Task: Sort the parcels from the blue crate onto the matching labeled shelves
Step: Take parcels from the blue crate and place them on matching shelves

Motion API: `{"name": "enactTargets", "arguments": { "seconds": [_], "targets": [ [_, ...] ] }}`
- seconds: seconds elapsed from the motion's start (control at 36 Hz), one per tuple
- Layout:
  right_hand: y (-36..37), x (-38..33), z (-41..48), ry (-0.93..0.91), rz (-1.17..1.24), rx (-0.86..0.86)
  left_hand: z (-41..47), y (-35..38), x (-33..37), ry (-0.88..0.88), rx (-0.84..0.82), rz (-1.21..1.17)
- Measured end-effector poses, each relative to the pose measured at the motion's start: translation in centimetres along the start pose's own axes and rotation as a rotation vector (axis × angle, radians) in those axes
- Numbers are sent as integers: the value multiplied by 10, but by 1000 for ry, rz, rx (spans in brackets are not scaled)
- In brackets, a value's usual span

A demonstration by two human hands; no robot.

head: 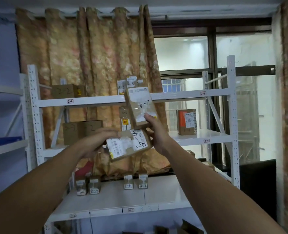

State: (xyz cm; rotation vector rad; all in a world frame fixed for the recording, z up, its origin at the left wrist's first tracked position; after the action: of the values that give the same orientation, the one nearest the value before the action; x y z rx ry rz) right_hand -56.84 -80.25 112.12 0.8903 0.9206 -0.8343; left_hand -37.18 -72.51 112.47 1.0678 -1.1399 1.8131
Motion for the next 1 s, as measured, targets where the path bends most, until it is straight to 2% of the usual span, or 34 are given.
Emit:
{"name": "enactTargets", "arguments": {
  "seconds": [0.08,0.28,0.33,0.44,0.56,0.69,0.75,0.81,1.0],
  "targets": [
    [7,-3,-2,-22,-28,5,6,-10,10,12,51,-54],
    [13,1,-6,22,47,-28,11,-29,17,45,321,-202],
    [10,3,-5,19,58,-7,14,-33,14,24,386,-172],
    [0,11,-2,3,77,48,10,-19,6,-124,275,-66],
    [-8,17,-4,3,85,78,13,-7,4,-125,213,-59],
    [-24,19,2,-6,101,119,24,9,-6,-131,5,-399],
    [-27,18,6,-24,95,127,24,14,-12,-130,-41,-423],
    [-31,16,9,-39,86,143,26,17,-17,-134,-19,-431],
    [-27,13,14,-50,121,109,46,9,-25,-68,231,-674]
  ]
}}
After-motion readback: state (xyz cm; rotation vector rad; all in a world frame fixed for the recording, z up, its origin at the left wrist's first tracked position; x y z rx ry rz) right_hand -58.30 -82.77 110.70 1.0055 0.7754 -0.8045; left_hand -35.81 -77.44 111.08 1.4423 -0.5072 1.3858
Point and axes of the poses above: each hand's wrist, its own z-axis towards the middle knuckle, its own y-axis out of the palm, x = y × z, the point moved 8 cm from there along z, towards the middle knuckle, and after that the axes turned 7 degrees about x, right-handed, at the moved point
